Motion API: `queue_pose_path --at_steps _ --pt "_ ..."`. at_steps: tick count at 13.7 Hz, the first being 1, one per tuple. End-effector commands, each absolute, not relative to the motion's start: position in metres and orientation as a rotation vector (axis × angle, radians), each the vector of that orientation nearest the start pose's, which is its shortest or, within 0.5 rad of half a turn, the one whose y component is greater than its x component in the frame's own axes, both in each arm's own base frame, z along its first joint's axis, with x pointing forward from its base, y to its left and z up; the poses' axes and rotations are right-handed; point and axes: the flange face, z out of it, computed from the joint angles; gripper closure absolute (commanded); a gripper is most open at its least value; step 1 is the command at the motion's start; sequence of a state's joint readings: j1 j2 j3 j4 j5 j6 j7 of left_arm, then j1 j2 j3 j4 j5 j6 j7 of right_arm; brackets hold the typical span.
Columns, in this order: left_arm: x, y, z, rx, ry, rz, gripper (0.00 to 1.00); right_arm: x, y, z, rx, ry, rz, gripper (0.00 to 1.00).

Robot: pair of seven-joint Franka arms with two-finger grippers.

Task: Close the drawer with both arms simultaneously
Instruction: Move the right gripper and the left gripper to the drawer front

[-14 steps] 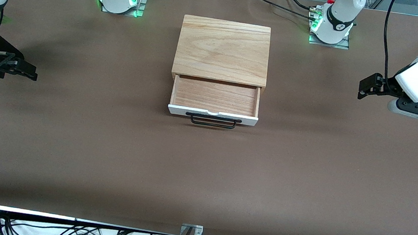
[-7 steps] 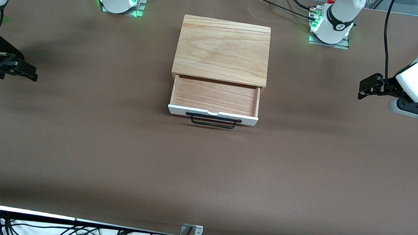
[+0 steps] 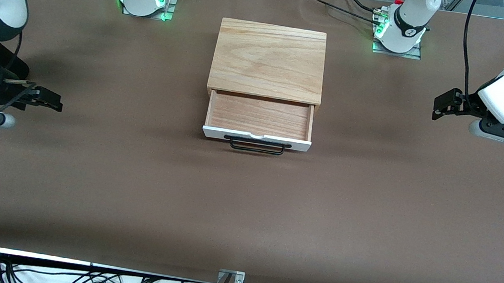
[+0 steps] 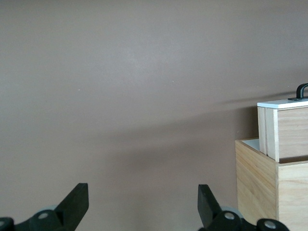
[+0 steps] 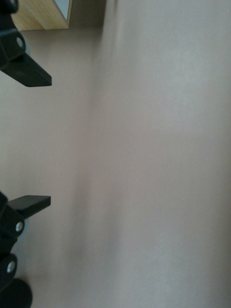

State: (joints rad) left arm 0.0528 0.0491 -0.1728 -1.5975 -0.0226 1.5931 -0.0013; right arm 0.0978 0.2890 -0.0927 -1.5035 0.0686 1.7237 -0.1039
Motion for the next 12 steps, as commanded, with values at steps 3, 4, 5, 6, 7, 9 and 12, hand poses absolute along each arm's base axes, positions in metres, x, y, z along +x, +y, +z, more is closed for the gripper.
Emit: queue_pose_path --at_steps 3,4,5,6,7,9,12 --pt "0.579 -0.084 0.553 -3.182 0.23 0.185 0.0 0.66 0.074 0.473 -3.056 -0.246 0.018 0.0" --pt "0.581 -0.095 0.545 -3.185 0.258 0.201 0.0 0.664 0.086 0.464 -3.047 -0.271 0.005 0.0" --pt "0.584 -0.107 0.536 -3.192 0.283 0.223 0.0 0.667 0.1 0.453 -3.035 -0.3 -0.003 0.0" --pt "0.593 -0.121 0.522 -3.2 0.314 0.217 0.0 0.671 0.112 0.444 -3.02 -0.323 -0.02 0.0" --pt "0.607 -0.13 0.507 -3.227 0.324 0.195 0.0 0.674 0.124 0.435 -2.986 -0.327 -0.037 0.0" --pt "0.626 -0.141 0.48 -3.308 0.306 0.18 0.0 0.681 0.144 0.42 -2.917 -0.319 -0.085 0.0" --pt "0.637 -0.181 0.448 -3.378 0.258 0.154 0.0 0.686 0.184 0.407 -2.872 -0.365 -0.112 0.0"
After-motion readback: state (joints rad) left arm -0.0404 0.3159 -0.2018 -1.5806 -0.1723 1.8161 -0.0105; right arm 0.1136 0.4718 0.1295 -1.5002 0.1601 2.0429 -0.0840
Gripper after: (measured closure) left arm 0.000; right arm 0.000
